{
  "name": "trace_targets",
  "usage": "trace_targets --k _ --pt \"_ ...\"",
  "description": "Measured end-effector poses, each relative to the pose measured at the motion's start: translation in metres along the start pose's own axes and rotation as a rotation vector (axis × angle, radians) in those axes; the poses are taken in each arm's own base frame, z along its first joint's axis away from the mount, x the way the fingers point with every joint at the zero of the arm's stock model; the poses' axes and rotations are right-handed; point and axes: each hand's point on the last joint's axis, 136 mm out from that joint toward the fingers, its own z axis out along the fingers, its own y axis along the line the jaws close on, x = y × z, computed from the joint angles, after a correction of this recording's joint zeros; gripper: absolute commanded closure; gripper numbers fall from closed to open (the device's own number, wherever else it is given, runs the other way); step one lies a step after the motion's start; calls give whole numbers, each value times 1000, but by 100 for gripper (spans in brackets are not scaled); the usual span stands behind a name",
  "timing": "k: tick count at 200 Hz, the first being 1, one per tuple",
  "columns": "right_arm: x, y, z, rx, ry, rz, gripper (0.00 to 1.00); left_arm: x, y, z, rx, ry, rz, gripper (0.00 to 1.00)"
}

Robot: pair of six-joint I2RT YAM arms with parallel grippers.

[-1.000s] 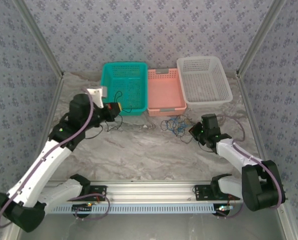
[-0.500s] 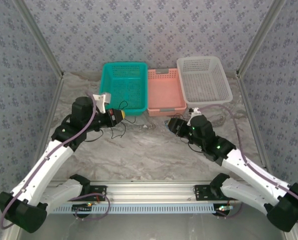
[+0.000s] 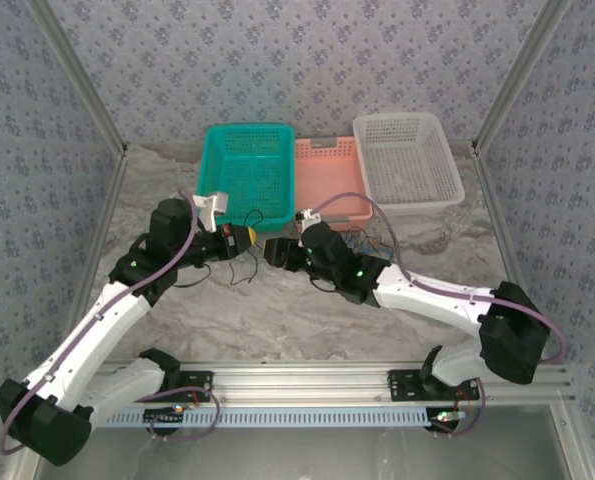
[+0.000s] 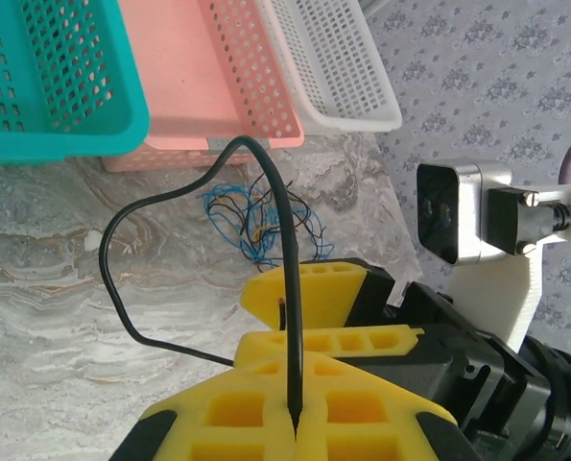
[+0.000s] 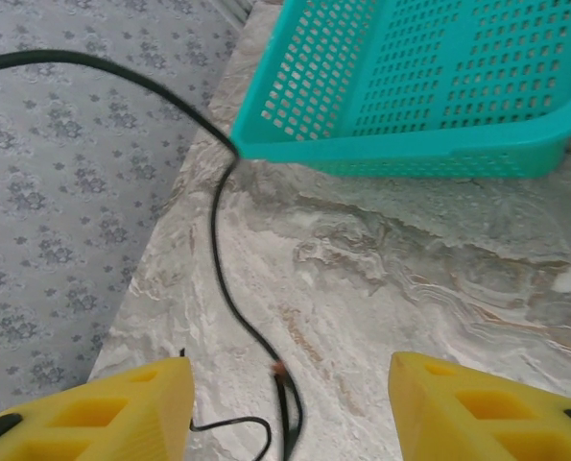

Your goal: Untangle the cables

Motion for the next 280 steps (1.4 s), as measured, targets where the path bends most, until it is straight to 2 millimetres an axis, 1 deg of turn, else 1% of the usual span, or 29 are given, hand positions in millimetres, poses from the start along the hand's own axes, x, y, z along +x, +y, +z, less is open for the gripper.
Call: trace_targets --k 15,24,30,33,34,41,53,72,86,99,113,119,131,139,149,156,164,169,181,189,192,201,213,227,241,259,271,280 --pt "-1 3 1 -5 -8 4 54 1 0 0 0 2 -1 100" --pt "-2 2 3 -1 -15 16 61 2 0 0 2 3 -1 100" --pt "-3 0 4 4 -16 21 68 3 -1 0 4 3 -1 100" --pt "-3 0 5 5 -17 15 73 3 -1 -1 4 2 0 100" --pt "-3 0 5 6 -16 16 76 3 -1 -1 5 2 0 100" --pt "-4 -2 7 13 -18 22 86 3 -2 -2 7 1 2 100" --pt "-6 -5 11 25 -19 35 100 3 -3 -3 10 -1 4 100" --pt "-7 -14 13 63 -28 46 100 3 -3 -3 10 -3 5 100" --pt "-7 -24 10 112 -35 53 100 5 -1 -3 6 1 2 100" --pt "-7 -36 4 169 -31 61 100 8 4 0 -13 12 -4 100" --pt "-8 -48 -4 216 -33 69 100 15 17 9 -57 41 -13 100" --pt "-8 -52 -7 229 -35 73 100 20 24 15 -79 57 -17 100" --pt "-3 -64 -14 261 -34 80 100 37 42 29 -127 107 -24 100" --pt "3 -73 -17 287 -25 81 100 53 56 40 -163 153 -34 100" --pt "15 -88 -20 332 -4 81 100 73 72 51 -210 212 -45 100" --pt "23 -97 -21 360 10 81 100 87 84 58 -247 250 -48 94" --pt "34 -111 -24 400 30 78 100 101 96 65 -291 290 -47 85" --pt "40 -118 -26 421 42 77 100 109 101 69 -315 314 -37 76" --pt "53 -136 -30 471 69 71 100 120 109 75 -361 340 -19 53" --pt "59 -144 -33 498 81 67 100 125 114 77 -397 345 -2 42" --pt "61 -146 -34 505 87 65 100 126 115 77 -408 343 -2 39" --pt "64 -151 -36 521 95 61 100 129 119 76 -451 342 12 34" --pt "64 -153 -37 530 97 58 100 128 124 70 -512 323 23 31" --pt "64 -153 -38 532 95 57 100 123 130 61 -577 285 27 31" --pt "63 -153 -39 534 93 54 100 116 135 45 -643 237 19 31" --pt "62 -153 -41 535 89 53 100 108 137 29 -682 186 14 31" --pt "61 -152 -41 533 87 54 100 107 139 21 -706 178 19 31" --pt "60 -152 -41 533 85 55 100 109 144 16 -740 187 28 31"
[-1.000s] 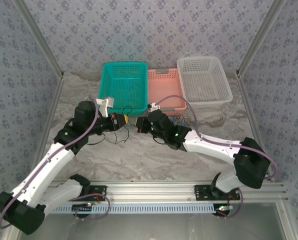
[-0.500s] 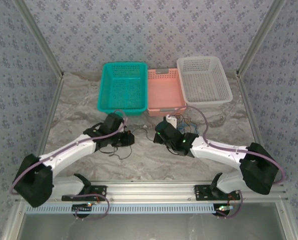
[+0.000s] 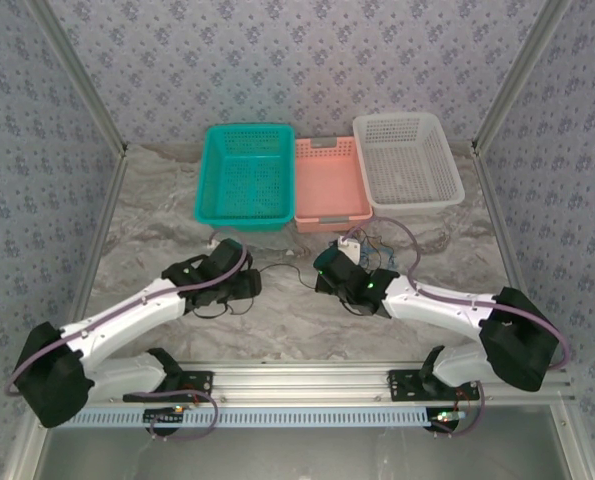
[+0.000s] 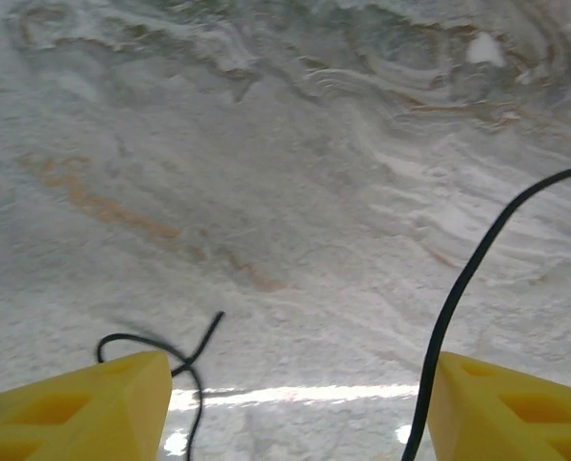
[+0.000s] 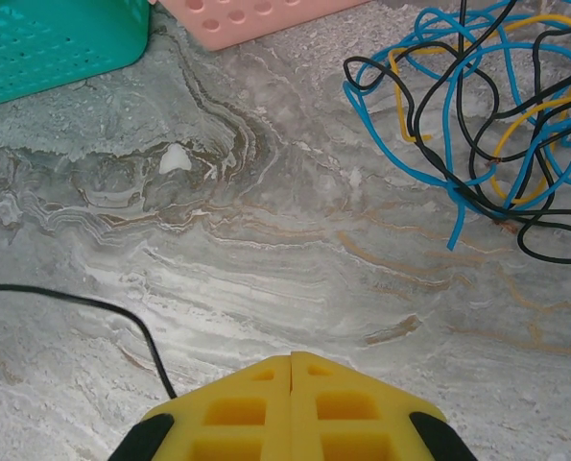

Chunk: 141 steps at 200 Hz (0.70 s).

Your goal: Untangle the cables

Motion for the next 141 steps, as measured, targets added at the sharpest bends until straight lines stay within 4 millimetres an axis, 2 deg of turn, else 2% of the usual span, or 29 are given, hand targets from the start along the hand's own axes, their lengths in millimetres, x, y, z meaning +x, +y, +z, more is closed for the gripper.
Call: trace_targets --k 31,60,77,116,141 --pt "-1 0 0 1 -1 2 100 12 26 6 -128 33 32 30" --pt "-2 -3 1 7 -3 7 100 14 30 2 -117 16 45 28" --pt "-2 -9 3 21 -2 10 100 9 20 -9 -26 -20 45 25" --pt "-1 -25 8 58 5 17 100 0 -28 -42 292 -53 44 22" --pt "-2 -28 8 66 3 18 100 1 -35 -48 341 -19 44 24"
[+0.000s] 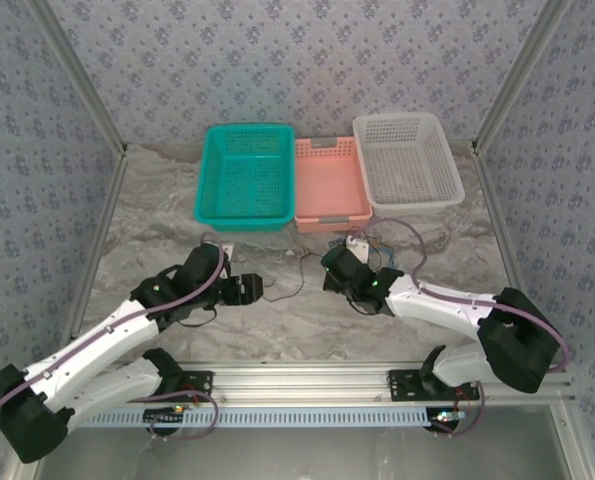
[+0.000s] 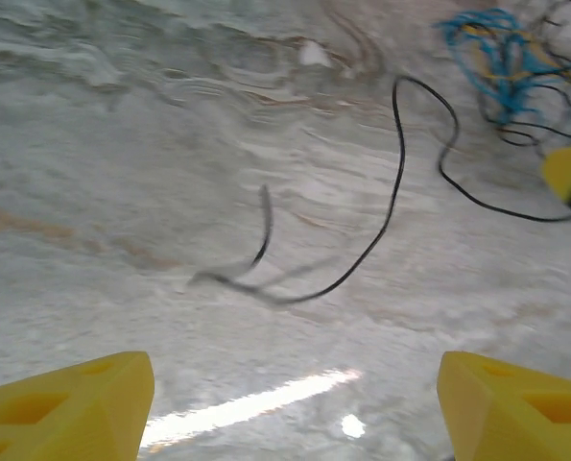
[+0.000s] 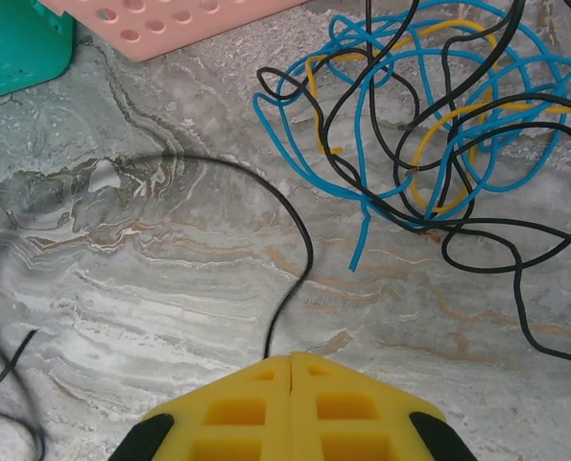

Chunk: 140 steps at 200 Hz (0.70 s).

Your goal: Untangle the cables

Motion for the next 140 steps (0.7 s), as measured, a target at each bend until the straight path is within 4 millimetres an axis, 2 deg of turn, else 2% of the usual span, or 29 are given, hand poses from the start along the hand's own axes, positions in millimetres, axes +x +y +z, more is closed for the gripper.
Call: trace_targets --k 13,34,78,101,140 --pt "-1 -1 0 2 -1 -2 100 -3 7 -2 -32 7 -15 28" --pt "-3 -2 -2 -1 -7 -4 100 -6 26 3 -121 29 -33 30" --pt "-4 -8 -3 0 -4 -3 100 11 42 42 -215 167 33 30" --pt "-2 -10 -2 2 2 -4 100 11 34 62 -228 208 106 30" --pt "-4 -12 -3 -2 2 2 100 -2 0 99 -213 225 254 30"
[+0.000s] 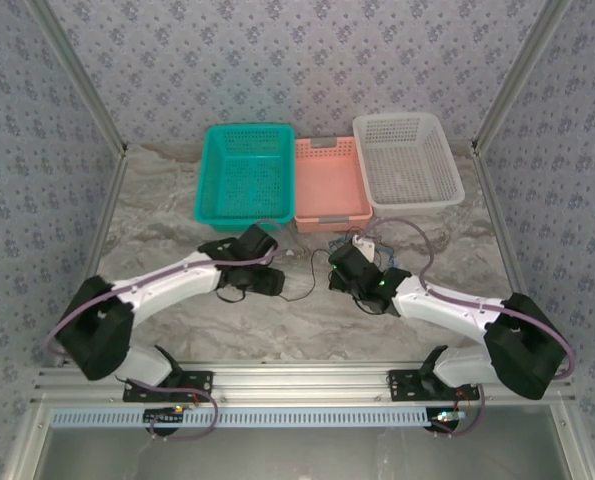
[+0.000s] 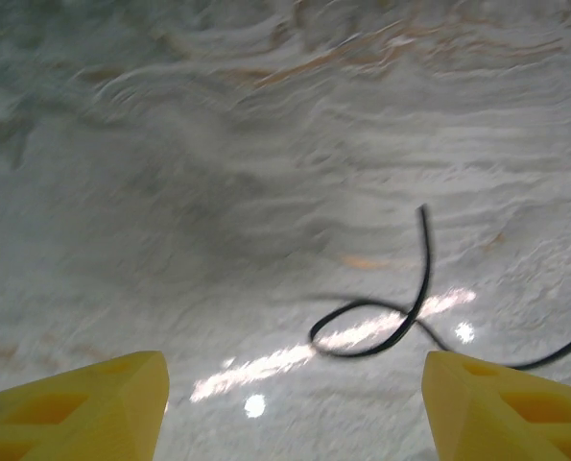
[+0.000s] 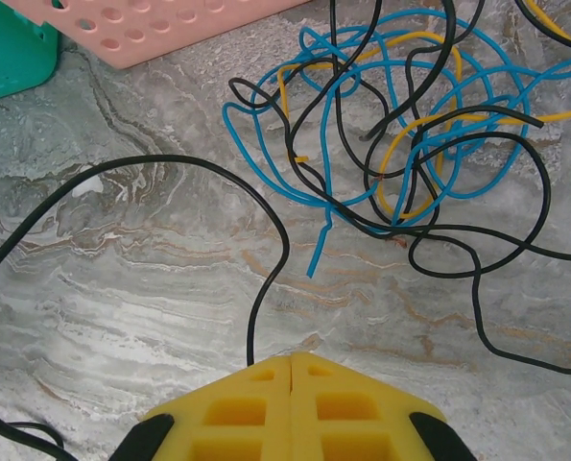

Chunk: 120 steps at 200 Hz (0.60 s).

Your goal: Untangle the cables

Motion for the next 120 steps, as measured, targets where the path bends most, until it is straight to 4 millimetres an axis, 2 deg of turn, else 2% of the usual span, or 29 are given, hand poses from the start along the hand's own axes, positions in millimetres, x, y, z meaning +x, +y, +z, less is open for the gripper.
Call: trace_targets --k 14,37,52,82,109,120 --pt "-1 0 0 -1 -2 3 100 -4 -10 10 -4 2 41 30" --pt "-1 0 -1 -4 -1 4 100 0 -19 20 -6 14 80 30" --pt "-1 0 -1 -7 1 4 100 0 -20 21 -6 10 85 36" --pt "0 1 -1 -10 5 5 100 -3 -15 28 -42 -1 93 65" --pt "2 -2 0 -8 12 4 100 -2 -12 39 -61 3 82 100" --pt "3 -3 -1 -9 11 5 100 -2 -11 41 -67 2 79 100"
